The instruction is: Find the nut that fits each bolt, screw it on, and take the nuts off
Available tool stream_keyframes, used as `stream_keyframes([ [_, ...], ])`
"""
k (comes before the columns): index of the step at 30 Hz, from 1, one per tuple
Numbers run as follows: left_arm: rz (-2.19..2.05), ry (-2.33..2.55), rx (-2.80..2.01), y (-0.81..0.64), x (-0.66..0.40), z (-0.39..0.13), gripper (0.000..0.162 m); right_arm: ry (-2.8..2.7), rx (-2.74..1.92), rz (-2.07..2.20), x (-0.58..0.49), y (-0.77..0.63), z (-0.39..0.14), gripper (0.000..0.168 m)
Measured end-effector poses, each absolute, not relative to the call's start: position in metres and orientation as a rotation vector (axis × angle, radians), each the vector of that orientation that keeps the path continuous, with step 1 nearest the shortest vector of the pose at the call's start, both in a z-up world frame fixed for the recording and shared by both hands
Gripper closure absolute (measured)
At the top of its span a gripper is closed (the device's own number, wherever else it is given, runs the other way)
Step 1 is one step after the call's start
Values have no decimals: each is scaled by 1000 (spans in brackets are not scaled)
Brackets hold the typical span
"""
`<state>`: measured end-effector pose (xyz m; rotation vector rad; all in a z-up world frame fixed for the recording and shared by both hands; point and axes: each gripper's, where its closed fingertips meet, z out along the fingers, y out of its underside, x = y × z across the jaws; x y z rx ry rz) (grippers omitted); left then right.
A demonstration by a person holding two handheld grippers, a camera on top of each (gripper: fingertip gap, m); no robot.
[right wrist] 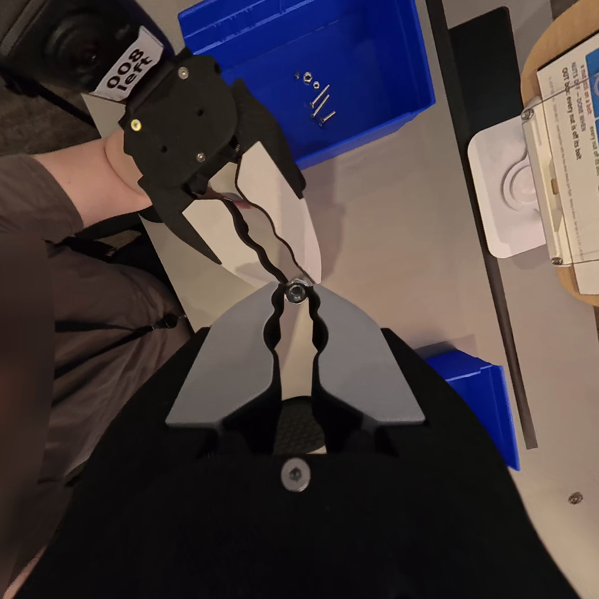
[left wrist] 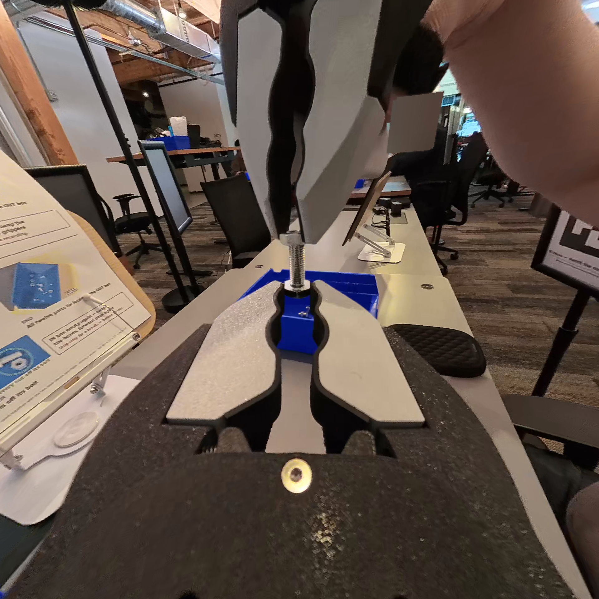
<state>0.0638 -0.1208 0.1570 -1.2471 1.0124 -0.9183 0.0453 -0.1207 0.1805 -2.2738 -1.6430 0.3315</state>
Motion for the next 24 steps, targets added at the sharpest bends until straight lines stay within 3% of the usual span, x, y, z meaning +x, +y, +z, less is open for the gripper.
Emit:
stream_keyframes([
  [24,-853,1033,-1286,-119,68,150,148,-1614,-2391,190,53,-119,173,153],
])
